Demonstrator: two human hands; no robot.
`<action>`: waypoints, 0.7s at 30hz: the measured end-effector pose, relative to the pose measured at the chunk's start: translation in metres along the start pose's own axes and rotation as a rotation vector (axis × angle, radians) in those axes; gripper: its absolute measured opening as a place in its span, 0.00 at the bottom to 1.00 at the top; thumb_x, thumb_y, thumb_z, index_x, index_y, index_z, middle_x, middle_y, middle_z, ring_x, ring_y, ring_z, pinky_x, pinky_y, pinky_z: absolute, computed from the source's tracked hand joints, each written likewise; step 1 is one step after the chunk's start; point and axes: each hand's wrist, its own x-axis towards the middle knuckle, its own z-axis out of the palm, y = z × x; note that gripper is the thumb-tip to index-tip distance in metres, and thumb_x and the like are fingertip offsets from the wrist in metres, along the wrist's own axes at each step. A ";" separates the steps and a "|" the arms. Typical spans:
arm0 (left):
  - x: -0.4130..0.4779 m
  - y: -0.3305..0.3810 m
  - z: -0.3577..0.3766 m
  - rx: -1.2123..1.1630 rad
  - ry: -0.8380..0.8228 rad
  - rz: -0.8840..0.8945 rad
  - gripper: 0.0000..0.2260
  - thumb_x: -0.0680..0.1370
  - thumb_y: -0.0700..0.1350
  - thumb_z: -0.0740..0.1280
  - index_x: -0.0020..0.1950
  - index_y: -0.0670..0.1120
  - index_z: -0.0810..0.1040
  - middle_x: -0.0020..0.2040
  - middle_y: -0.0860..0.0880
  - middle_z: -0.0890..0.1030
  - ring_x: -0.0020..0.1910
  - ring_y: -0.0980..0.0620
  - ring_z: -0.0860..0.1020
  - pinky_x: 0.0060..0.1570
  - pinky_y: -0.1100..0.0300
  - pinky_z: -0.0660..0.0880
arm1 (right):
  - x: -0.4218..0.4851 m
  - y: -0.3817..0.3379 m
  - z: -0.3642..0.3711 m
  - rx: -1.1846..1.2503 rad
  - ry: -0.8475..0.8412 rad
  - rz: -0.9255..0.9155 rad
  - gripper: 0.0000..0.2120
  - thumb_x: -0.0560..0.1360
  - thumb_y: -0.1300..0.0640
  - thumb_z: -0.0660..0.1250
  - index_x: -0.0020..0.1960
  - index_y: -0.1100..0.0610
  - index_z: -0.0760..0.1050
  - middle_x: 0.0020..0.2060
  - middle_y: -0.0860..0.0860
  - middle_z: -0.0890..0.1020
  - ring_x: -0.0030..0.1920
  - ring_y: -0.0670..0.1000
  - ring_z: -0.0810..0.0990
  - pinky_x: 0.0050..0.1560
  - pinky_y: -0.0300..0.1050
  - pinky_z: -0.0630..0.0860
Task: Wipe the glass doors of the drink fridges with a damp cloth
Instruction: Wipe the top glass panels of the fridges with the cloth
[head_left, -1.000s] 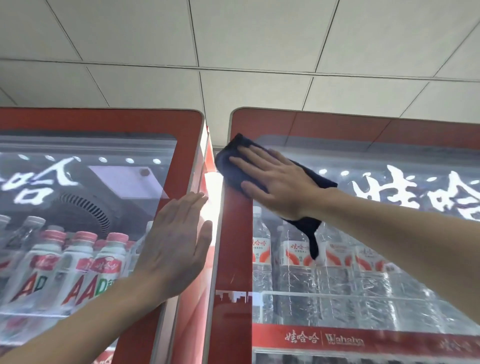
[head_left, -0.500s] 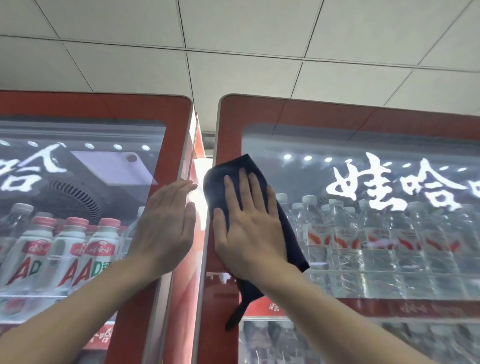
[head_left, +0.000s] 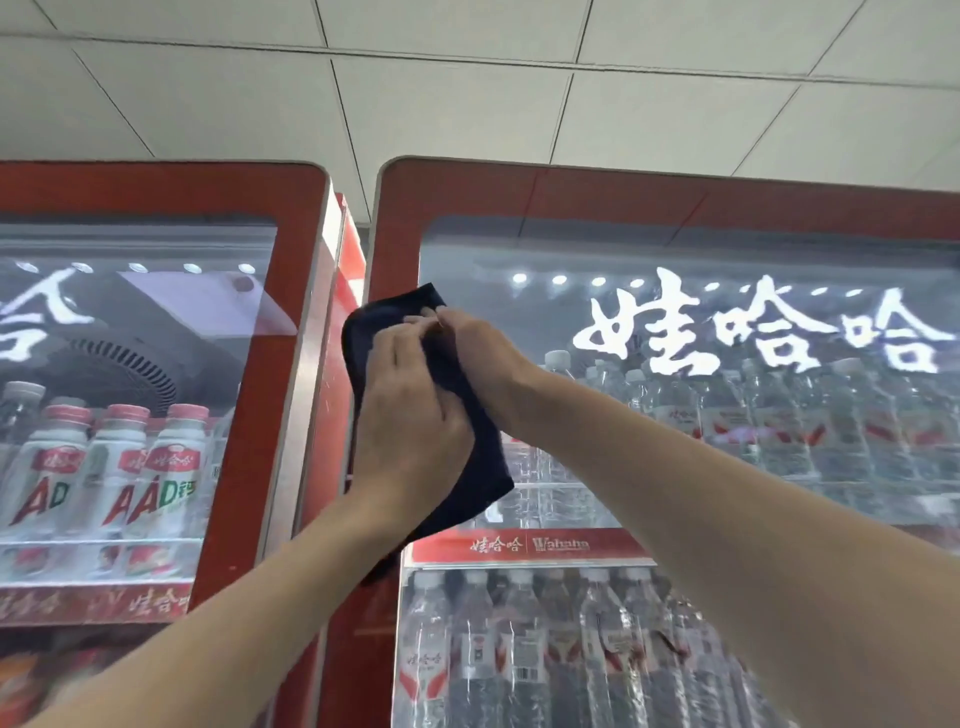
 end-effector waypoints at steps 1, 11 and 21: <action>0.002 0.001 0.011 0.081 -0.008 -0.046 0.23 0.77 0.36 0.61 0.73 0.42 0.67 0.67 0.46 0.72 0.66 0.51 0.69 0.70 0.57 0.66 | 0.000 -0.002 -0.005 0.032 0.042 -0.028 0.15 0.82 0.49 0.61 0.50 0.54 0.83 0.50 0.53 0.86 0.53 0.54 0.84 0.66 0.50 0.77; 0.011 -0.016 0.064 0.672 -0.113 -0.094 0.34 0.81 0.56 0.43 0.82 0.39 0.50 0.83 0.38 0.50 0.83 0.42 0.47 0.80 0.45 0.41 | -0.053 0.087 -0.159 -1.181 0.653 -0.805 0.20 0.72 0.59 0.61 0.64 0.56 0.72 0.62 0.55 0.75 0.61 0.53 0.72 0.60 0.48 0.75; 0.017 -0.008 0.062 0.659 -0.456 0.372 0.27 0.83 0.59 0.39 0.83 0.57 0.50 0.83 0.54 0.47 0.82 0.55 0.40 0.80 0.45 0.39 | -0.063 0.113 -0.194 -1.198 0.486 -0.815 0.21 0.80 0.54 0.53 0.71 0.55 0.70 0.74 0.53 0.70 0.73 0.52 0.68 0.74 0.56 0.69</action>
